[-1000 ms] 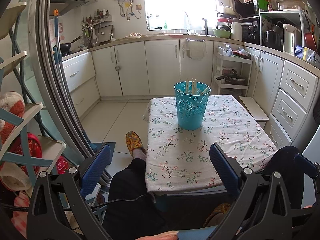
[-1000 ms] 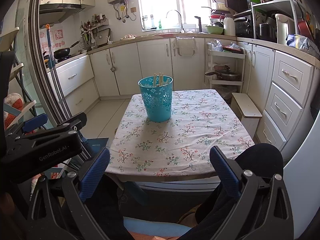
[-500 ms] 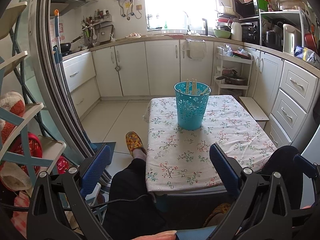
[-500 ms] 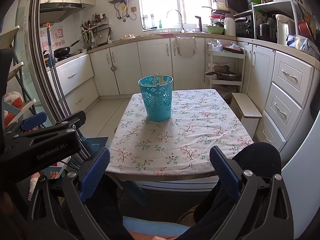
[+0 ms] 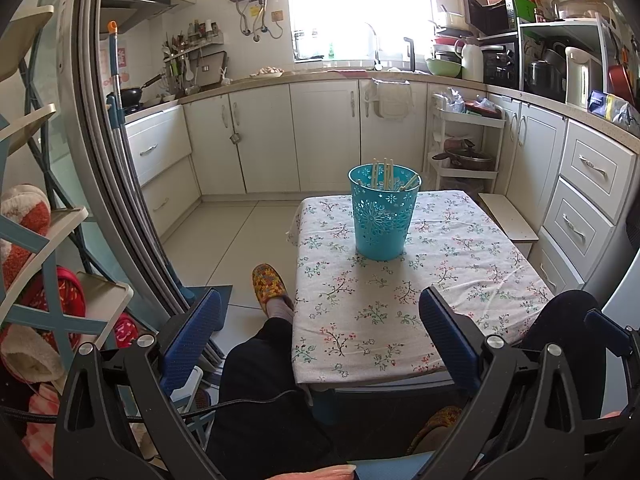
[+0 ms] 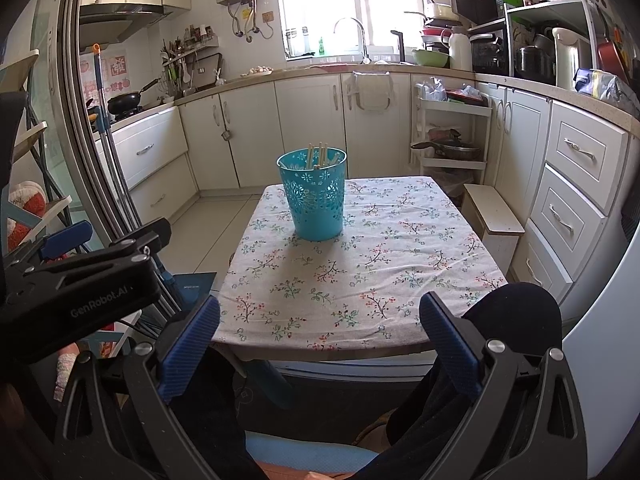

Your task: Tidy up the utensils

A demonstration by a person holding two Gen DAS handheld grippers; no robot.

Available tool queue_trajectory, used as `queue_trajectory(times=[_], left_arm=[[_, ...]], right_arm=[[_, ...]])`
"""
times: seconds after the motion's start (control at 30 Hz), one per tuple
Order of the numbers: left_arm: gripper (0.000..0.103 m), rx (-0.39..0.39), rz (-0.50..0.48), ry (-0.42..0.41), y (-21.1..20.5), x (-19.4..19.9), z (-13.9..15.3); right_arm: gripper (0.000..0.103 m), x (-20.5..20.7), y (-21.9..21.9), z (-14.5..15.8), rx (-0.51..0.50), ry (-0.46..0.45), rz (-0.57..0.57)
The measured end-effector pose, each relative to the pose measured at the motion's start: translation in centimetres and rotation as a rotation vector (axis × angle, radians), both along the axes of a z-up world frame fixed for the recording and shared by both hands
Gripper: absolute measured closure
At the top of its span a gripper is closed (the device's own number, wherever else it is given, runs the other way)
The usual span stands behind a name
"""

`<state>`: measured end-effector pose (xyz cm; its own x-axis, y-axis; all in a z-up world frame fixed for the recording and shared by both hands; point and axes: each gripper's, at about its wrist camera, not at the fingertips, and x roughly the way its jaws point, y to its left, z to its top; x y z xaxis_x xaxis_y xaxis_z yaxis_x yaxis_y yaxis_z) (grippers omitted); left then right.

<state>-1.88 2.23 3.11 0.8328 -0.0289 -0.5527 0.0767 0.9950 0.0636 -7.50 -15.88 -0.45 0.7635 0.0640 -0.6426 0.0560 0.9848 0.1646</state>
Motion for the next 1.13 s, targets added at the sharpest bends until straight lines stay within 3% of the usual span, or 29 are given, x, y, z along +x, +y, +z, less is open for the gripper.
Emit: queue_trajectory(times=[0.47,0.63,0.97,1.13], left_arm=[[0.008,-0.025,-0.037,0.016,0.1,1.1,-0.6],[0.008,0.018,-0.025,0.0,-0.7,2.3,-0.9],[0.008,0.011,-0.032,0.091,-1.9,8.3,-2.9],[0.008,-0.001,-0.017,0.148,-2.0,11.6,-4.6]], right_arm=[[0.007,1.3,-0.5,-1.3,0.028,0.054,0.0],[0.007,2.8,-1.1,-2.7,0.071,0.113,-0.012],[0.007,10.4,-5.0,-6.9,0.087,0.238,-0.099],[0.007,16.1,-7.5,-11.1,0.062,0.34,-0.145]])
